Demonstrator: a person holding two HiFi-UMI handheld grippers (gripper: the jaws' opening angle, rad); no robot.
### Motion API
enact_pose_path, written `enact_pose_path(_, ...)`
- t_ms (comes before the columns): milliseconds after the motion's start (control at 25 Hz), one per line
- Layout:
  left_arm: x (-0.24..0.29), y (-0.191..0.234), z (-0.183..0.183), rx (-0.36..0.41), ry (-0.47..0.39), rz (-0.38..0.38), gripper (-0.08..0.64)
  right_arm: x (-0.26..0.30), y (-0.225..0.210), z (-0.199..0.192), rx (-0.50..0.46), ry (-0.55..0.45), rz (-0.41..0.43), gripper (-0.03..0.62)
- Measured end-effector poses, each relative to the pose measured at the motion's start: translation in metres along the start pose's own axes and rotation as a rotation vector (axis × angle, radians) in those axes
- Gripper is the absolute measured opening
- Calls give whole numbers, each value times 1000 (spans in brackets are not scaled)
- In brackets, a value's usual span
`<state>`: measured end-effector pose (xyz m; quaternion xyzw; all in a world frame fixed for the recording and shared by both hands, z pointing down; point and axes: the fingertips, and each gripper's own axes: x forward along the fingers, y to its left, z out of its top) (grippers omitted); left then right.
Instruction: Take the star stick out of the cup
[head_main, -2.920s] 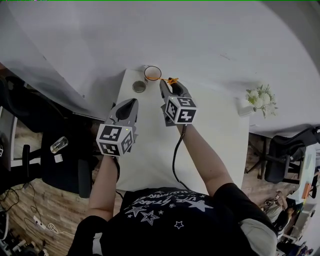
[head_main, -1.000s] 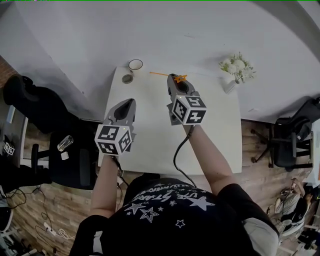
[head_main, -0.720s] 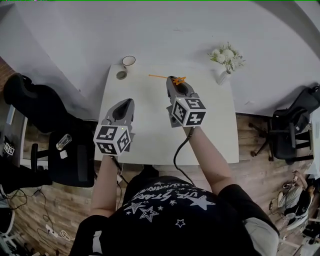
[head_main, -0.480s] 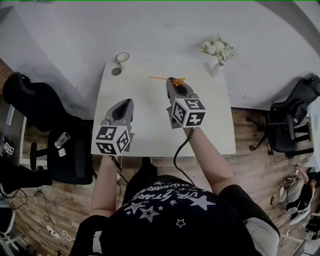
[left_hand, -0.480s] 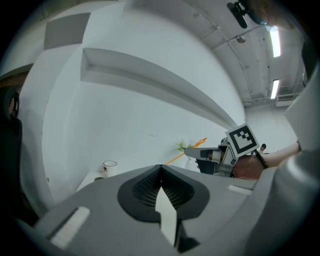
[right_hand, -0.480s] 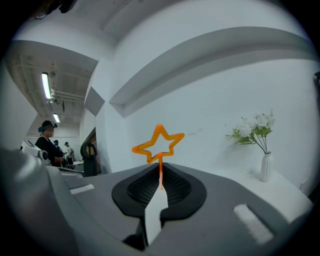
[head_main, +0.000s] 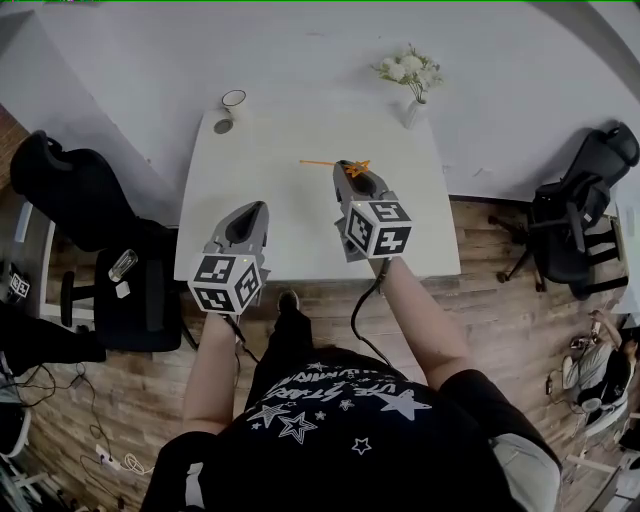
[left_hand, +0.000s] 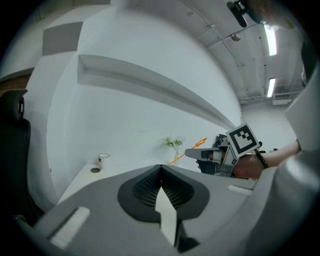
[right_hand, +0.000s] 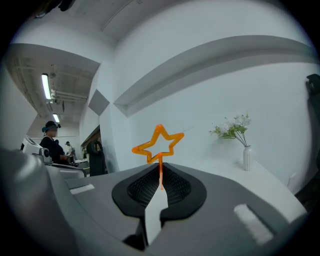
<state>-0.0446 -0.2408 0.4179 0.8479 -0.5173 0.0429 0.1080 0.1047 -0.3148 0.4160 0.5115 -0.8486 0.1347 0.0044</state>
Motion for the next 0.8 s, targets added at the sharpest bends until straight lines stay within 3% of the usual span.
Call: enact_pose_path(800, -67, -58, -25, -25, -20, 26, 3, -101, 4, -28, 3, 20, -15, 32)
